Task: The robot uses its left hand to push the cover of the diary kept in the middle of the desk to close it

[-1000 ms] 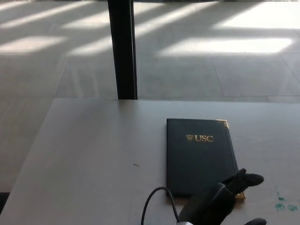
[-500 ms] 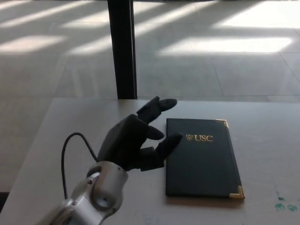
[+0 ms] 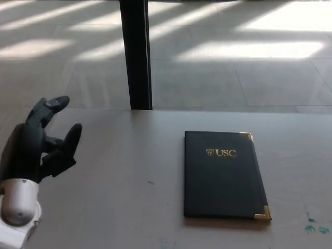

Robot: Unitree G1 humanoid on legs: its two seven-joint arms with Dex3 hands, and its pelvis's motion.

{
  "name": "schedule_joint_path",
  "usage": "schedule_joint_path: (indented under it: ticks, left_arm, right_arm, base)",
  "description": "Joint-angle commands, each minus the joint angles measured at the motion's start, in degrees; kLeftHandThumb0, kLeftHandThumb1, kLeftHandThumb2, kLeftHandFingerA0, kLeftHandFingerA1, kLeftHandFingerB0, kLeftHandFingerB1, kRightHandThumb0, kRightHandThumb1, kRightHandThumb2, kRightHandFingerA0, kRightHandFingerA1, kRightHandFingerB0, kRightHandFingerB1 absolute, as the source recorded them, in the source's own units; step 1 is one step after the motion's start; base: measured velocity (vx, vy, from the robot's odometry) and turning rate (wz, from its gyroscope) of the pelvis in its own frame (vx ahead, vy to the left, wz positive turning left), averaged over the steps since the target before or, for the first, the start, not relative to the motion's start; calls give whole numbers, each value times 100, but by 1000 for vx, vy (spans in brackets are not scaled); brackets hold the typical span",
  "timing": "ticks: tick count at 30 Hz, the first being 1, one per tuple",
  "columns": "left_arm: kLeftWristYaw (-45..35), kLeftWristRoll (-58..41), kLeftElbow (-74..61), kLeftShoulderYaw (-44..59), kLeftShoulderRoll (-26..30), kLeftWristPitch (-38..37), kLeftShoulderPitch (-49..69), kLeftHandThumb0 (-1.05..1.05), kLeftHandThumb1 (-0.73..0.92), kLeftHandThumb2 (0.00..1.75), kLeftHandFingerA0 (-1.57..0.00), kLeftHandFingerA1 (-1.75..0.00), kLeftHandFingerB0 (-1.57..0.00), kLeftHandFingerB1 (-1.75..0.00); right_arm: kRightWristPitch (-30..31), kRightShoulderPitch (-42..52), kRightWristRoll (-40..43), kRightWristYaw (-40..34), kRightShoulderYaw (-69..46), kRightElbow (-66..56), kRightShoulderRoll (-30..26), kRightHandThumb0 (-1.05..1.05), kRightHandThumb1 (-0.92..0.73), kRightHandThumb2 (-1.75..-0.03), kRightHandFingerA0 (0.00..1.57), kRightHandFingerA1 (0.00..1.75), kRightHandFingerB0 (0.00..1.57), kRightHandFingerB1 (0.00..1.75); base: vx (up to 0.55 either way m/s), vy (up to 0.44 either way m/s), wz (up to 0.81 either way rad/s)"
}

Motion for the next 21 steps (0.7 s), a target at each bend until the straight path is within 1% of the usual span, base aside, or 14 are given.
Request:
schedule_joint_path:
  ticks: [1, 2, 3, 6, 7, 8, 10, 11, 12, 13, 17, 18, 19, 21]
  left_arm:
    - [574, -1733, 2331, 3492, -280, -931, 1187, -76, 79, 109, -48, -58, -29, -52]
    - [687, -1761, 2429, 3620, -291, -842, 1153, -77, 92, 74, -84, -134, -36, -43]
    - [961, -1714, 2594, 3772, -292, -744, 1103, -72, 92, 74, -106, -142, -35, -43]
    - [1186, -1826, 3208, 4172, -253, -826, 1051, -74, 90, 72, -101, -146, -31, -38]
    - [1229, -1947, 3392, 4368, -263, -871, 1001, -75, 87, 71, -91, -149, -31, -37]
    - [1281, -2160, 3658, 4654, -232, -762, 964, -77, 85, 72, -78, -144, -28, -38]
    - [1269, -2183, 3708, 4793, -245, -578, 1037, -74, 92, 69, -87, -135, -28, -37]
    - [1242, -2144, 3723, 4826, -286, -587, 1079, -72, 92, 71, -101, -142, -68, -93]
    - [1273, -2117, 3817, 4859, -320, -566, 1119, -76, 92, 72, -90, -139, -41, -48]
    - [1310, -2119, 4068, 4914, -340, -584, 1143, -76, 92, 71, -87, -137, -44, -45]
    - [1259, -1860, 4579, 4855, -309, -576, 1195, -78, 92, 74, -104, -122, -70, -53]
    - [1327, -1750, 4567, 4836, -351, -464, 1224, -80, 92, 74, -103, -126, -78, -58]
    - [1339, -1684, 4587, 4810, -384, -441, 1241, -77, 92, 73, -103, -133, -82, -70]
    - [1316, -1590, 4742, 4800, -379, -465, 1181, -76, 92, 72, -104, -138, -85, -78]
  right_arm:
    - [85, 22, 46, -29, -91, 102, -188, -93, -65, -117, 96, 68, 63, 57]
    - [83, 27, 45, -21, -88, 98, -190, -95, -67, -118, 95, 68, 60, 57]
    - [91, 40, 45, -9, -81, 75, -191, -93, -65, -117, 95, 68, 62, 58]
    - [58, 21, 16, -21, -81, 107, -218, -95, -67, -118, 97, 66, 62, 56]
    - [82, 12, 39, -10, -93, 121, -228, -100, -89, -68, 100, 64, 70, 52]
    - [77, 40, 48, 8, -101, 98, -225, -95, -66, -118, 96, 67, 62, 57]
    - [77, 76, 36, 10, -100, 66, -229, -94, -66, -118, 96, 67, 61, 58]
    - [76, 74, 42, 13, -110, 79, -235, -101, -90, -68, 99, 64, 67, 52]
    - [45, 86, 20, 22, -99, 82, -240, -101, -91, -68, 99, 64, 67, 52]
    - [25, 90, -5, 3, -88, 78, -234, -94, -64, -116, 95, 66, 63, 57]
    - [17, 29, -28, -37, -84, 172, -249, -94, -67, -118, 95, 65, 63, 58]
    - [55, 25, -7, -80, -114, 168, -241, -101, -89, -68, 101, 62, 72, 50]
    - [31, 57, 22, -20, -119, 132, -232, -99, -68, -118, 96, 65, 61, 55]
    - [-1, 71, -22, -29, -99, 128, -240, -95, -67, -118, 98, 65, 62, 56]
  base:
    - [0, 0, 0]
    - [0, 0, 0]
    - [0, 0, 0]
    - [0, 0, 0]
    - [0, 0, 0]
    - [0, 0, 0]
    - [0, 0, 0]
    - [0, 0, 0]
    - [0, 0, 0]
    - [0, 0, 0]
    - [0, 0, 0]
    - [0, 0, 0]
    - [0, 0, 0]
    - [0, 0, 0]
